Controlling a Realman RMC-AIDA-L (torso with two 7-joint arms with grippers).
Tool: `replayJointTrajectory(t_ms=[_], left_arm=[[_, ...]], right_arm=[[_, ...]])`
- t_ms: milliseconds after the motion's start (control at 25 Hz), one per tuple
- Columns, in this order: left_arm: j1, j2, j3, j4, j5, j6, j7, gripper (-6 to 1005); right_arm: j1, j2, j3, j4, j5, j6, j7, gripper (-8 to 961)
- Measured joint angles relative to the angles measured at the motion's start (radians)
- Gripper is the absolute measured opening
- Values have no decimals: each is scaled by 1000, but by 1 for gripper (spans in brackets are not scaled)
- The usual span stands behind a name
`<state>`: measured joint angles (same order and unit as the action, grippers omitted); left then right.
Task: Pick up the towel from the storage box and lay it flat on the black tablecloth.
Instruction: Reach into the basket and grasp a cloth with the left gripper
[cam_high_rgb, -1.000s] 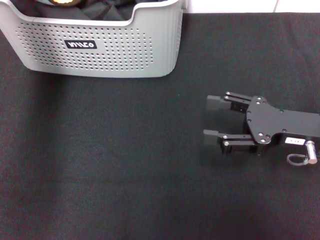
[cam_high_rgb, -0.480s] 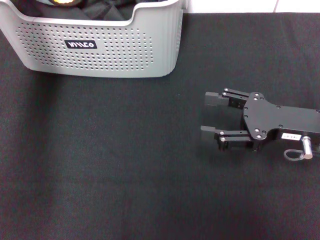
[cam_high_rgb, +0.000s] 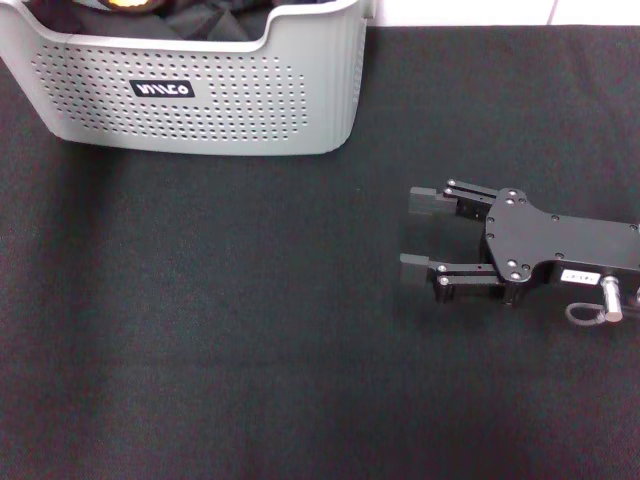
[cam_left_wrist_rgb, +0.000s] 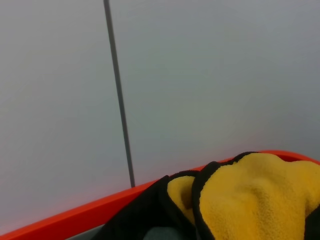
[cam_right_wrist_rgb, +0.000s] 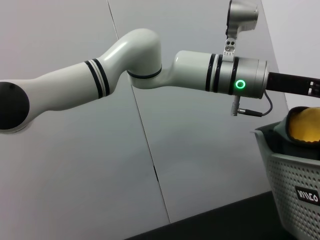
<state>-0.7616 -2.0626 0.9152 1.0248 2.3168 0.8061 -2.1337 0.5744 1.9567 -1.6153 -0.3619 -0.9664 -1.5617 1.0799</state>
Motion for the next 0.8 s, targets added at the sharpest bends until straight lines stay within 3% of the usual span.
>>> replayJointTrajectory(t_ms=[240, 440, 560, 680, 800], left_arm=[[2, -1, 1, 5, -4, 6, 0, 343], [45, -19, 1, 82, -54, 28, 18, 235], [100, -24, 0, 147, -190, 59, 74, 171], [164, -14, -7, 188, -410, 151, 160, 31], [229, 4, -43, 190, -685, 298, 276, 31]], right_arm=[[-8, 2, 0, -3, 0, 0, 0, 841], [-12, 2, 0, -3, 2, -10, -2, 838], [-22, 1, 1, -11, 7, -19, -3, 837], [-41, 0, 35, -20, 8, -46, -18, 836], [-60, 0, 84, -16, 6, -126, -62, 834]])
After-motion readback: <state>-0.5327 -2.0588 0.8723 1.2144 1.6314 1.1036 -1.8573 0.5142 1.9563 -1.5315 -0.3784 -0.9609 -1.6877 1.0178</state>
